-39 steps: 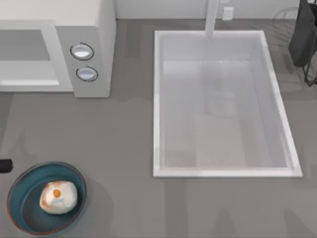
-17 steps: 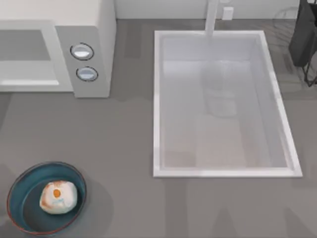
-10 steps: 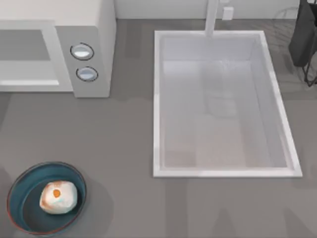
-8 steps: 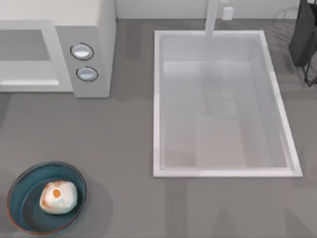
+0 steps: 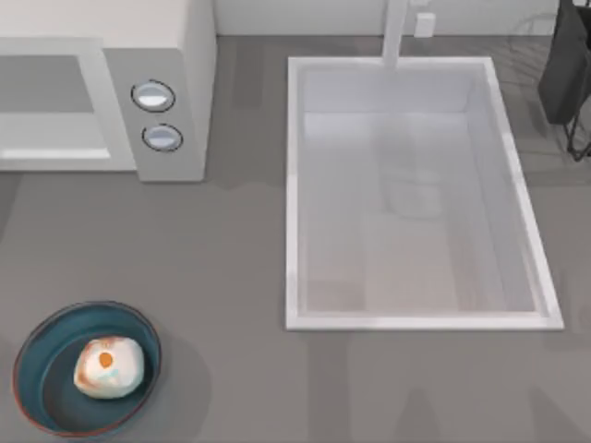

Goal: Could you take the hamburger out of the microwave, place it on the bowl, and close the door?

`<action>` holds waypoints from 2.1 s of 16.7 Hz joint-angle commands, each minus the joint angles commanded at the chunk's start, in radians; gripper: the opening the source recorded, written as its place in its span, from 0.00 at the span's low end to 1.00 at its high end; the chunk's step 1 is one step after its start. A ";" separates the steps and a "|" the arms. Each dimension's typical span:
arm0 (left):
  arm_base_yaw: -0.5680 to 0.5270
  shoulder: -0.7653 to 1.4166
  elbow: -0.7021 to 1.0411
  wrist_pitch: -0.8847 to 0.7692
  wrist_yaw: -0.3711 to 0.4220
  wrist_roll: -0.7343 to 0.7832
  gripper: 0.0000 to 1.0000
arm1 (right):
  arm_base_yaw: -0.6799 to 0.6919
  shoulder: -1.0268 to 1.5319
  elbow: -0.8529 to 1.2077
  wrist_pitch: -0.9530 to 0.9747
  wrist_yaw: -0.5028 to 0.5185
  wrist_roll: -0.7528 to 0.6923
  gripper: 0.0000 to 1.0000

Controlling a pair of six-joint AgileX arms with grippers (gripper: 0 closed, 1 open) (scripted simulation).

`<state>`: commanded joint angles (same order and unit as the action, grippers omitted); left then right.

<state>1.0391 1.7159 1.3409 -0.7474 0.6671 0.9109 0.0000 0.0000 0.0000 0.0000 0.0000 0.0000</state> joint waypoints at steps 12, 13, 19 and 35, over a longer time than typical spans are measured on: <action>-0.001 0.091 -0.201 0.301 0.006 -0.001 0.00 | 0.000 0.000 0.000 0.000 0.000 0.000 1.00; 0.000 0.104 -0.227 0.339 0.005 0.002 0.00 | 0.000 0.000 0.000 0.000 0.000 0.000 1.00; 0.001 0.118 -0.267 0.385 0.004 0.005 0.00 | 0.000 0.000 0.000 0.000 0.000 0.000 1.00; -0.180 -0.195 -0.643 0.560 -0.087 -0.198 0.00 | 0.000 0.000 0.000 0.000 0.000 0.000 1.00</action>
<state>0.8593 1.5210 0.6980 -0.1875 0.5803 0.7125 0.0000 0.0000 0.0000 0.0000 0.0000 0.0000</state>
